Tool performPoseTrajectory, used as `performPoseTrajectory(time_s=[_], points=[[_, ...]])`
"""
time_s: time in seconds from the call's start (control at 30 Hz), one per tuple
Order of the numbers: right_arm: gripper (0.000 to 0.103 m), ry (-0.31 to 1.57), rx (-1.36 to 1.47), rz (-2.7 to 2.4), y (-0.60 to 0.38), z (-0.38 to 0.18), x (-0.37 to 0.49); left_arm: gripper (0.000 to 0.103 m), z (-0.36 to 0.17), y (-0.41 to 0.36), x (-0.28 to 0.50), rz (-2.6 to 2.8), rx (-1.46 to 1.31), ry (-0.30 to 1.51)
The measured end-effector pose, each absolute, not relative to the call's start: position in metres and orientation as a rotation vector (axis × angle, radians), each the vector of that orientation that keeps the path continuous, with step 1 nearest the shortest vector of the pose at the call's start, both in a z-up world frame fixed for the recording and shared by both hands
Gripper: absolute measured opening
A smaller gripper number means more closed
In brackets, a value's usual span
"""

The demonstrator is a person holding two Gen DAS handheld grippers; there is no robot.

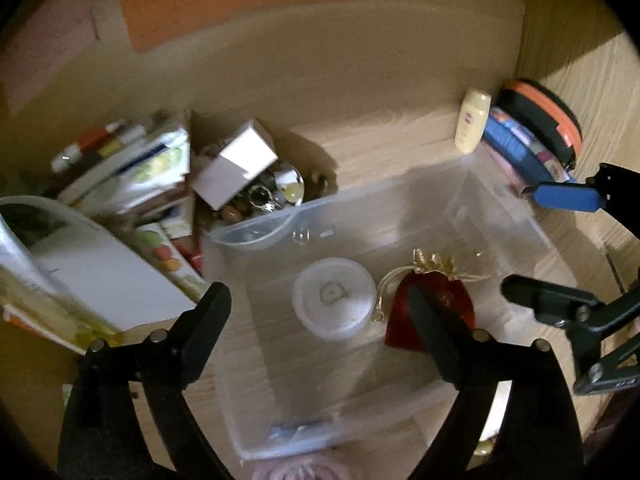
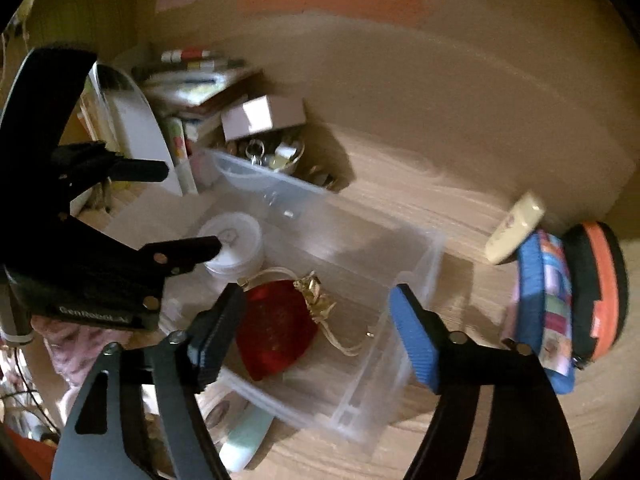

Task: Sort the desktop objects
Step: 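Withdraw both grippers from the box toward the table items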

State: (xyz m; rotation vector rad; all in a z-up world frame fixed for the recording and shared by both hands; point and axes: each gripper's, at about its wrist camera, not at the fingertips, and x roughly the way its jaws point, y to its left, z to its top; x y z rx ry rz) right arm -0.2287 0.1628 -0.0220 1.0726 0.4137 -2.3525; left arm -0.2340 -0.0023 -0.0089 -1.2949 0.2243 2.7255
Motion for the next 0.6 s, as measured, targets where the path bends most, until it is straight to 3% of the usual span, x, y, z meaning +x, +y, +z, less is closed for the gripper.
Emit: performPoseTrajectory(time_s=[0.2, 0.43, 0.6], points=[[0.084, 0.42, 0.993, -2.437, 0.166, 0.006, -0.198, 0.093, 0.022, -0.005, -0.198, 2.797, -1.207, 0.195], [0.085, 0.38, 0.879, -2.484, 0.176, 0.037, -0.151, 0.097, 0.057, -0.03, -0.145, 2.834, -1.109, 0.081], [0.095, 0.337, 0.799, -2.512, 0.185, 0.052, -0.118, 0.1, 0.069, -0.052, -0.102, 2.901, -1.046, 0.029]])
